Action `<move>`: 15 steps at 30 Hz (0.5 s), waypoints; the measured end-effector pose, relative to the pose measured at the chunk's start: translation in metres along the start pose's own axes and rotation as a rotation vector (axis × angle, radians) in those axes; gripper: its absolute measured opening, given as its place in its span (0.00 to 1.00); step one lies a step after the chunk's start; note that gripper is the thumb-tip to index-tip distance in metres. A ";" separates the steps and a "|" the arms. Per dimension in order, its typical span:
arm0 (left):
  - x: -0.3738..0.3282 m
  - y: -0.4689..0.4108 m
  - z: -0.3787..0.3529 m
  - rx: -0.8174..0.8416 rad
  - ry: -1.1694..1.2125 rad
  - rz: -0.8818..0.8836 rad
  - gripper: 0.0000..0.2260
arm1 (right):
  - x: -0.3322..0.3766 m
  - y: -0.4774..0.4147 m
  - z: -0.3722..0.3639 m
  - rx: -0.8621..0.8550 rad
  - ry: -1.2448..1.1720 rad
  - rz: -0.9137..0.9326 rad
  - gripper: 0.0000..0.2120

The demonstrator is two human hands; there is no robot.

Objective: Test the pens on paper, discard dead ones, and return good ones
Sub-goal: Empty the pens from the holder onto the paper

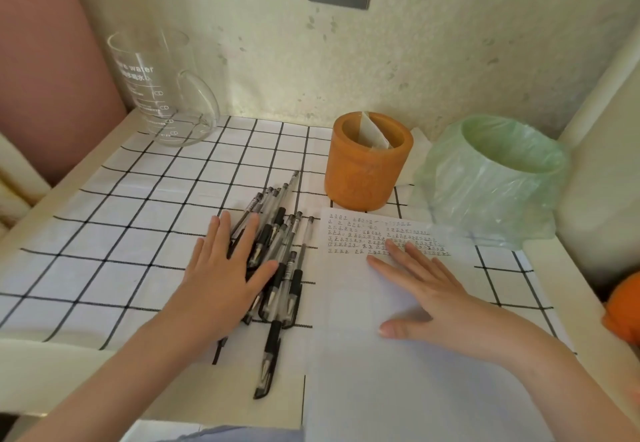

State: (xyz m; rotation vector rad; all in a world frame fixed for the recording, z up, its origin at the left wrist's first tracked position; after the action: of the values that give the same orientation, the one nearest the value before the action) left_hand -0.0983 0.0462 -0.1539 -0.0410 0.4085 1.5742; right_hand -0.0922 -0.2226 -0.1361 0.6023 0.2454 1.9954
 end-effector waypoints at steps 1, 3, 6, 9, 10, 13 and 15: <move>-0.003 0.002 -0.001 -0.011 -0.005 0.009 0.39 | -0.001 0.000 0.001 0.001 -0.010 0.007 0.40; -0.007 0.003 -0.001 -0.053 0.049 0.079 0.33 | -0.002 0.001 0.002 0.008 -0.024 0.017 0.41; -0.012 0.001 -0.001 -0.041 0.024 0.068 0.45 | -0.004 0.002 0.004 0.020 -0.057 0.036 0.40; -0.018 -0.002 0.003 -0.016 0.055 0.104 0.48 | -0.006 0.002 0.006 0.015 -0.093 0.050 0.41; -0.021 -0.003 0.004 -0.030 0.089 0.136 0.44 | -0.006 0.003 0.006 0.017 -0.099 0.049 0.41; -0.027 -0.006 0.004 -0.205 -0.021 0.113 0.36 | -0.003 0.003 0.011 -0.012 -0.126 0.023 0.40; -0.033 -0.004 0.012 -0.393 -0.018 -0.028 0.33 | 0.002 0.004 0.019 -0.116 -0.208 -0.002 0.33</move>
State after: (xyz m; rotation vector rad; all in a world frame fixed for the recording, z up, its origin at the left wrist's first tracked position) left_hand -0.0900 0.0175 -0.1347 -0.3332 0.0790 1.6061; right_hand -0.0866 -0.2239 -0.1179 0.7281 0.0031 1.9129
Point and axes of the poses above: each hand's wrist, its own y-axis away from the middle knuckle, its own z-axis out of the back of the hand, x = y × z, the point moved 2 cm from there along -y, towards the middle knuckle, and after that the axes turned 2 degrees about y, right-handed, at the moved point
